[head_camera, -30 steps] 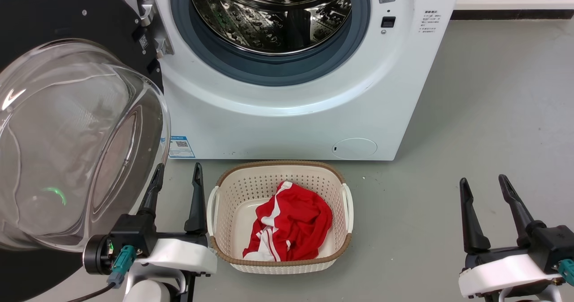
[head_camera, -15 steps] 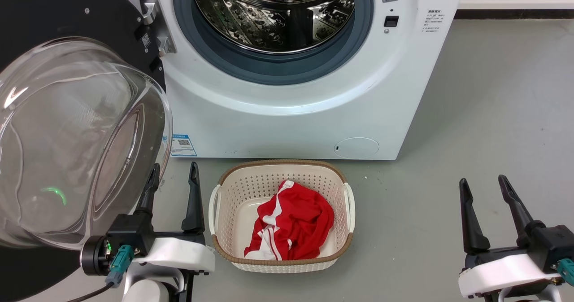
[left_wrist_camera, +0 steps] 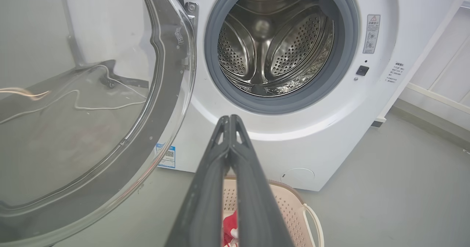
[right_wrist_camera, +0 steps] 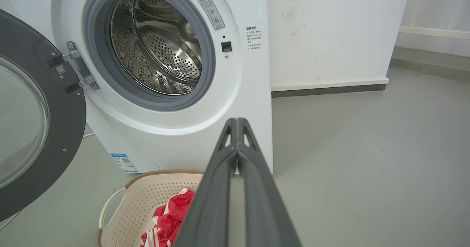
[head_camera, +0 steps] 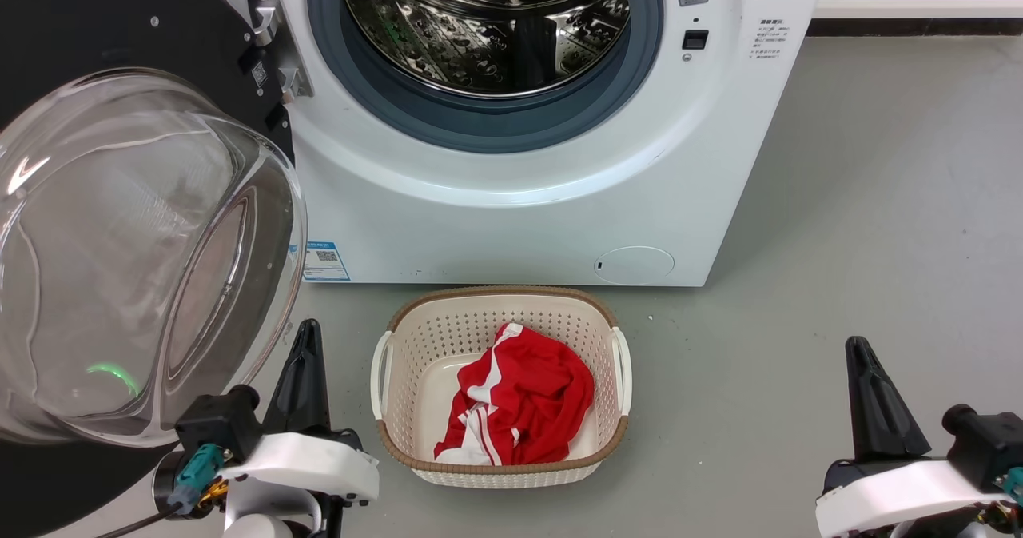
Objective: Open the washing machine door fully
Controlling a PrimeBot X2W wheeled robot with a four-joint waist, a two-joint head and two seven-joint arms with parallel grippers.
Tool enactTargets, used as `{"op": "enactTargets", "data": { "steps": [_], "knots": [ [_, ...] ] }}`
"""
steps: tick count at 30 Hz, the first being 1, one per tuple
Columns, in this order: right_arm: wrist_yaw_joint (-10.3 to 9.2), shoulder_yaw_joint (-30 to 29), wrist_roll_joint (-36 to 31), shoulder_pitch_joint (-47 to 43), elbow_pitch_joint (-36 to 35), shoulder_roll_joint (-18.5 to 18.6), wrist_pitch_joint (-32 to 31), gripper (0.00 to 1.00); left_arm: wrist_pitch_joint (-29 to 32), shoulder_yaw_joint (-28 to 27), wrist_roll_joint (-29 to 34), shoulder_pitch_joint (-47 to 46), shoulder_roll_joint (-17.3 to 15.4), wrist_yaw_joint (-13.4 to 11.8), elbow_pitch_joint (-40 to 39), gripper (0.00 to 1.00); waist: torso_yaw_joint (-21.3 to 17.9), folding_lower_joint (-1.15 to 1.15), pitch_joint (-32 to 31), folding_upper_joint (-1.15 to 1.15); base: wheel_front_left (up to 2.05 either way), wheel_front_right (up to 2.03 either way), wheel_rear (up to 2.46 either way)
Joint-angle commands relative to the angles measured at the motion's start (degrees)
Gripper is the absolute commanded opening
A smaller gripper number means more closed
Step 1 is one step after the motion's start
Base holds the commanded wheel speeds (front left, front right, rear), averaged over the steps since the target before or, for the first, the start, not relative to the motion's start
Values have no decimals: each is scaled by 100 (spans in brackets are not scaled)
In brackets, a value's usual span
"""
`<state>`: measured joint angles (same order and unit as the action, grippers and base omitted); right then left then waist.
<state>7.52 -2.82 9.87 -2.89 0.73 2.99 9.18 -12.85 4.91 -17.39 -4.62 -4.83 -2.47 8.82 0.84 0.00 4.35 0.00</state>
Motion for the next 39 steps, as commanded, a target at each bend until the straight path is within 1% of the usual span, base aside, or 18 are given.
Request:
{"op": "enactTargets", "data": {
  "steps": [1,16,36,37,39],
  "knots": [
    [0,9,273,104,-42,44,-23,0,39,-57,-213,-110,-1,56,-68,0,0,0,-4,0,0,0,0],
    [-1,48,1999,295,246,127,-249,0,420,-276,-1696,-122,40,250,38,0,-12,0,-57,0,0,0,0],
    [-2,45,3834,480,538,176,-523,0,843,-518,-3311,-147,82,465,167,0,-26,0,-127,0,0,0,0],
    [-2,41,4077,495,576,179,-563,0,900,-552,-3527,-150,87,490,185,0,-28,0,-138,0,0,0,0],
    [-2,38,4229,510,601,181,-591,0,935,-574,-3663,-153,90,511,197,0,-29,0,-145,0,0,0,0]
  ]
}}
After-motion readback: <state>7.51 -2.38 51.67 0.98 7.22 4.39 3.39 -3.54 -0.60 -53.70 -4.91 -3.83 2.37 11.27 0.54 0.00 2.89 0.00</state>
